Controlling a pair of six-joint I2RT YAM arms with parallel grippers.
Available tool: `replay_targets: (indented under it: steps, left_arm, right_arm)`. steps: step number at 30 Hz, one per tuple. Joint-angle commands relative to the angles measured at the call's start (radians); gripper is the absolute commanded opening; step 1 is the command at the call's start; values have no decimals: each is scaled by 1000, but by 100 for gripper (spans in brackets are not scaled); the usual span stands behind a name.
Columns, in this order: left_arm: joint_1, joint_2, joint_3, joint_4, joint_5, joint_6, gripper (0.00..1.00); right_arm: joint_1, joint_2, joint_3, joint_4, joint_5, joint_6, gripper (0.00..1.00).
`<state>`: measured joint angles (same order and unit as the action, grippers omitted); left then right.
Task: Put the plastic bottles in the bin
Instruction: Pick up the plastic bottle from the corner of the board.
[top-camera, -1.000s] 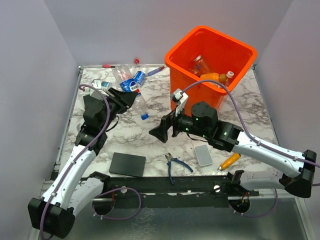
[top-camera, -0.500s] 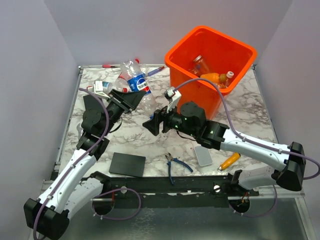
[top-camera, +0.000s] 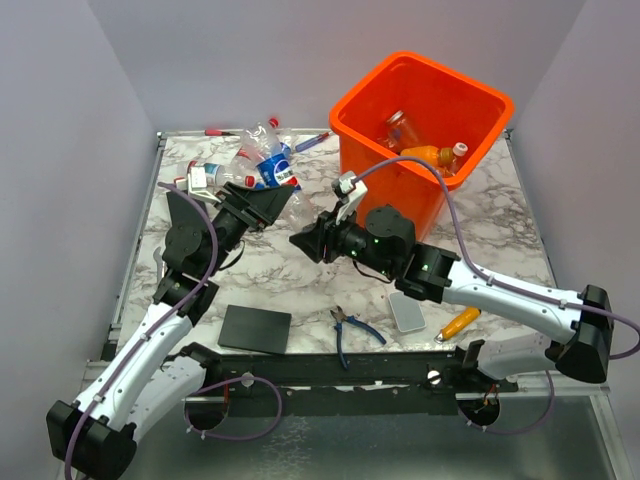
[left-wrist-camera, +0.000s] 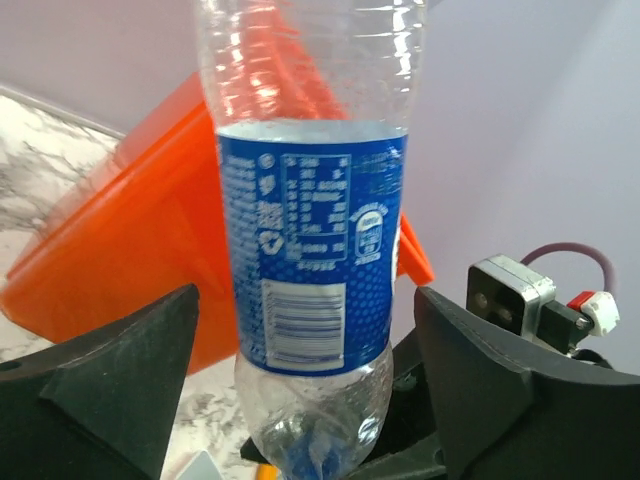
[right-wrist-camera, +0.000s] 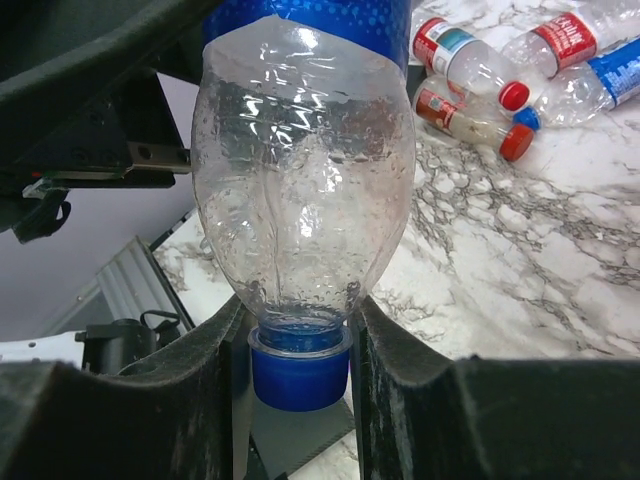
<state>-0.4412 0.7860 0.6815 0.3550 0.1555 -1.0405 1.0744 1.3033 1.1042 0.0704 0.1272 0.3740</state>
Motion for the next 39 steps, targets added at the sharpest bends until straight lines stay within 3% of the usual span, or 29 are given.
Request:
replay_targets:
  steps: [1,4,8,13,15,17,21,26,30,39]
  left_arm:
    - [-7,-16,39,-55,19,65,98]
    - [-8,-25,118,-188,-39,192,99]
    - [-15,-57,221,-333,-118,542,99]
    - [-48,-112,219,-352,-126,983,99]
    - [-89,-151,156,-304,-71,1172,99]
    - [-99,-200,73,-248,71,1415,99]
    - [-126,-217,52,-314,177,1654,99]
    - [-177,-225,76,-489,204,1909,99]
    - [-230,-218,85,-674,129,2087,99]
    - [-237,-250,36,-748,113,2197,99]
  right_arm:
    - [1,-83,4,-23,59,-79,1]
    - [1,-141,20,-132,87,-193,0]
    - [2,-169,148,-439,147,-282,0]
    - [2,-162,298,-836,169,-177,0]
    - [1,-138,353,-976,176,-123,0]
    - [1,-119,396,-1078,150,-80,0]
    - [1,-95,455,-1219,76,-41,0]
    - [1,-75,463,-1294,-4,-35,0]
    - [1,-32,466,-1283,-73,-46,0]
    - [1,122,574,-1180,-164,-97,0]
